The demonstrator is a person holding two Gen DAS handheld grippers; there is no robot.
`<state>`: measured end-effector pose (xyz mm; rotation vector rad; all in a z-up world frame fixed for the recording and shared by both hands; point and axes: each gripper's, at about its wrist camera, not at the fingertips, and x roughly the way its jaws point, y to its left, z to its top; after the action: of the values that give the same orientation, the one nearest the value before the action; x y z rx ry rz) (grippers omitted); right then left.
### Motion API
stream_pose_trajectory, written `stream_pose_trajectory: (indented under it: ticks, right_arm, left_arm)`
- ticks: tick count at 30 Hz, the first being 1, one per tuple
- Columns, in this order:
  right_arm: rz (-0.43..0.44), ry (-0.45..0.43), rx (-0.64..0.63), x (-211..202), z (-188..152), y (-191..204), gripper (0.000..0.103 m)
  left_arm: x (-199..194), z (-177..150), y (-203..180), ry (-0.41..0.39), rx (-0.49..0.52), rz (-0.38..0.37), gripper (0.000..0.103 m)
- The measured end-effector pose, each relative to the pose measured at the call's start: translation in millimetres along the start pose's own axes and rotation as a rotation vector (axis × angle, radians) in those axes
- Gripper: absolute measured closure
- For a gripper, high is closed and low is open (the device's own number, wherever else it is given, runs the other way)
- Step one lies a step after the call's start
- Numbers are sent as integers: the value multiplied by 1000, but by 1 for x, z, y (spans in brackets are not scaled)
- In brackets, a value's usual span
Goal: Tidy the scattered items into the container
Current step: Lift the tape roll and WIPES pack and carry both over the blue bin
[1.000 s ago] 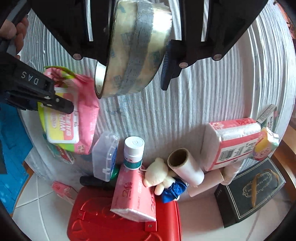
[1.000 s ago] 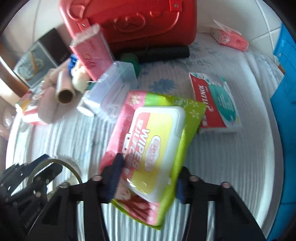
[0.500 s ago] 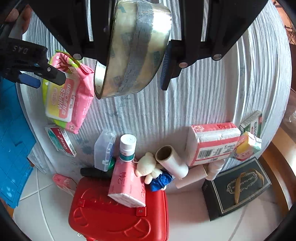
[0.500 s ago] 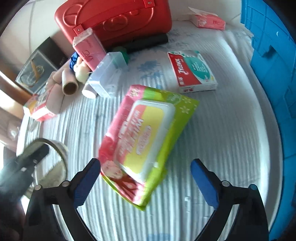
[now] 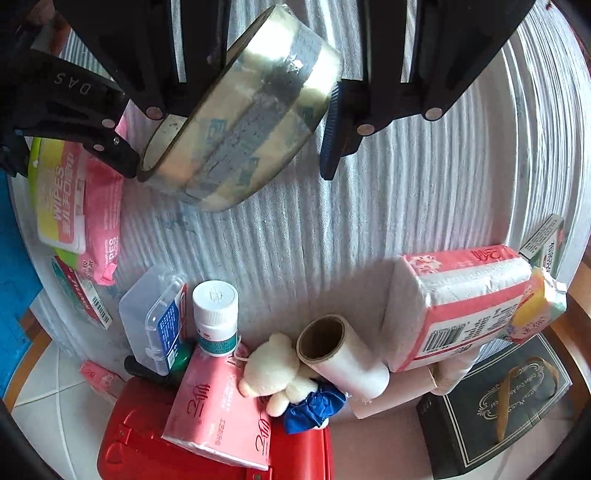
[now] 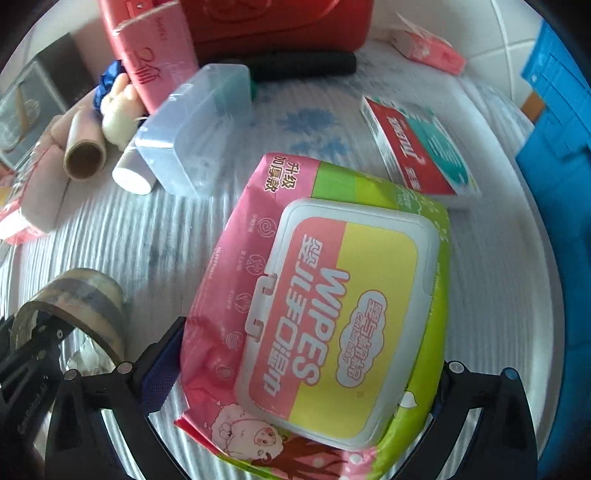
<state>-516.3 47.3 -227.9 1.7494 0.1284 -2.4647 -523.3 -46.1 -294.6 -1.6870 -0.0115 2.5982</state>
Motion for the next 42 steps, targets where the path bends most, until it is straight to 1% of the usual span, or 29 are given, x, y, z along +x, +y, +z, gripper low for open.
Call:
stream_pose_trajectory:
  ticks: [1, 2, 5, 7, 11, 14, 16, 20, 23, 26, 28, 33, 39, 42]
  right_arm:
    - [8, -6, -16, -3, -1, 0, 12]
    - [19, -9, -22, -6, -2, -2, 17]
    - [53, 2, -16, -12, -7, -7, 21]
    - [79, -9, -17, -23, -16, -10, 21]
    - [121, -60, -28, -58, -32, -14, 22]
    - [158, -122, -41, -96, -44, -23, 21]
    - [169, -162, -56, -118, -51, -20, 21]
    - [180, -251, -115, -168, -71, -16, 21]
    - [193, -296, -161, -195, -83, -20, 21]
    - [200, -342, -222, -223, -100, -21, 21]
    - [206, -379, -240, -245, -113, -21, 21]
    - [191, -464, -237, -294, -144, -30, 21]
    - [152, -567, -201, -364, -182, -45, 21]
    - [130, -611, -176, -397, -198, -61, 21]
  left_arm:
    - [-3, -1, -1, -1, 1, -4, 77]
    - [-8, -2, -3, -5, 4, -5, 77]
    - [-29, -5, -5, -30, 9, -4, 78]
    - [-44, -9, -6, -49, 11, 0, 78]
    - [-83, -20, -8, -99, 11, 22, 78]
    - [-116, -33, -10, -140, 4, 35, 78]
    - [-140, -42, -16, -171, -2, 45, 78]
    - [-180, -64, -28, -223, -23, 73, 78]
    - [-203, -80, -36, -248, -44, 91, 78]
    - [-225, -96, -43, -270, -69, 104, 78]
    - [-240, -106, -48, -292, -73, 105, 78]
    - [-281, -127, -58, -369, -43, 72, 78]
    - [-324, -148, -71, -458, 19, -3, 78]
    - [-345, -154, -84, -486, 44, -36, 78]
